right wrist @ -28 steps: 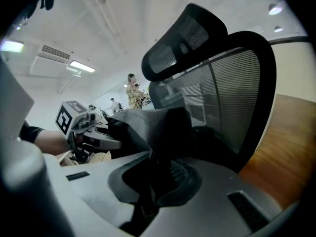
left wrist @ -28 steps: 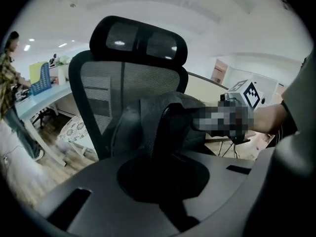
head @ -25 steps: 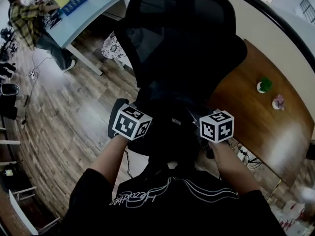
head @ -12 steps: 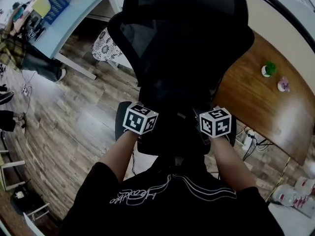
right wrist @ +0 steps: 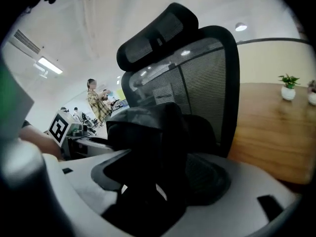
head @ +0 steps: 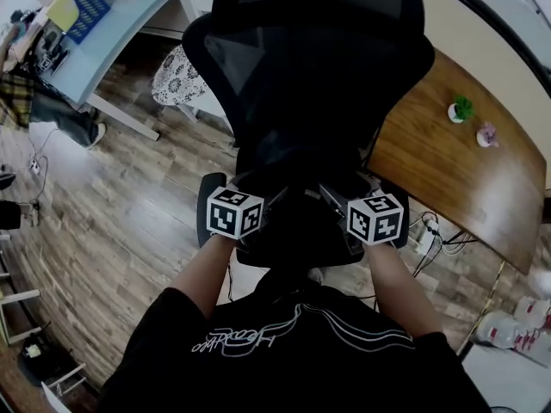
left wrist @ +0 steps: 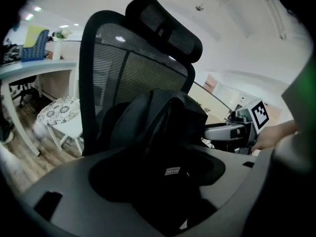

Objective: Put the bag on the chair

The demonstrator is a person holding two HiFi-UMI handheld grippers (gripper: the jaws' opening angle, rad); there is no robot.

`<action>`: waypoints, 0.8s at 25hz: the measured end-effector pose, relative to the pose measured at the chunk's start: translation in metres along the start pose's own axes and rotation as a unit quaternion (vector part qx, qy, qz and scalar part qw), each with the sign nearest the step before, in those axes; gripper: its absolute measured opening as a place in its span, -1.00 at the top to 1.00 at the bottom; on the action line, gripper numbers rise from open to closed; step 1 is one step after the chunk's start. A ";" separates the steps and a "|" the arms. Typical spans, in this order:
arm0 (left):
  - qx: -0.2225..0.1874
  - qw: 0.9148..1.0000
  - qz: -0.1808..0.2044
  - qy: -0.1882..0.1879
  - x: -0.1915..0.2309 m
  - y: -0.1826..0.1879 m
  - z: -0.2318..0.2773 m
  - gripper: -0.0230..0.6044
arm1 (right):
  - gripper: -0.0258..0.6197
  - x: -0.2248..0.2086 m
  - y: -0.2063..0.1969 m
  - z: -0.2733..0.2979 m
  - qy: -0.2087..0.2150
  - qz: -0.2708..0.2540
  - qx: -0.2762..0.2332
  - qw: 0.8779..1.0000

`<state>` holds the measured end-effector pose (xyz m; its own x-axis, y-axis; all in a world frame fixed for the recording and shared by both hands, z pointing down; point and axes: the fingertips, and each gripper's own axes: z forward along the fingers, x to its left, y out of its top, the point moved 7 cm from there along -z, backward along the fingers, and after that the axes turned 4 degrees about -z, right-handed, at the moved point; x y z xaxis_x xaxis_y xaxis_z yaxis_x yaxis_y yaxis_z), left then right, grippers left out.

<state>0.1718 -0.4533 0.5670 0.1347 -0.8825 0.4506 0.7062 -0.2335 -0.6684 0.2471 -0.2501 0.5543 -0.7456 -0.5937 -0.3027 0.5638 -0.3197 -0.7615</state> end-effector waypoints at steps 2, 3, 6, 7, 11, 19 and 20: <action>-0.023 1.000 -0.017 0.004 0.000 -0.010 -0.013 -0.13 | -0.10 0.000 -0.007 -0.013 -0.005 -0.003 -0.007 1.000; -0.032 0.999 -0.025 0.003 -0.002 -0.016 -0.020 -0.14 | -0.10 -0.001 -0.012 -0.021 -0.005 -0.003 -0.006 1.000; -0.049 0.998 -0.039 0.002 -0.016 -0.028 -0.046 -0.14 | -0.03 -0.001 -0.026 -0.051 0.003 0.001 -0.007 1.000; -0.055 0.998 -0.039 0.004 -0.024 -0.030 -0.057 -0.14 | 0.06 0.002 -0.027 -0.065 0.009 0.003 -0.015 1.000; -0.084 0.994 -0.066 -0.035 -0.074 -0.037 -0.104 0.17 | 0.45 0.031 -0.026 -0.128 0.038 -0.007 -0.064 0.997; -0.169 0.958 -0.161 -0.165 -0.195 -0.041 -0.178 0.75 | 0.93 0.097 -0.010 -0.243 0.132 -0.028 -0.164 0.977; -0.179 0.952 -0.164 -0.186 -0.210 -0.041 -0.187 0.76 | 0.93 0.105 -0.008 -0.255 0.144 -0.036 -0.173 0.974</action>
<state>-0.0159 -0.3352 0.3895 0.2314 -0.5473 0.8043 0.4800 -0.6548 -0.5837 0.0737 -0.1214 0.3830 -0.8753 -0.3316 -0.3520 0.3906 -0.0559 -0.9189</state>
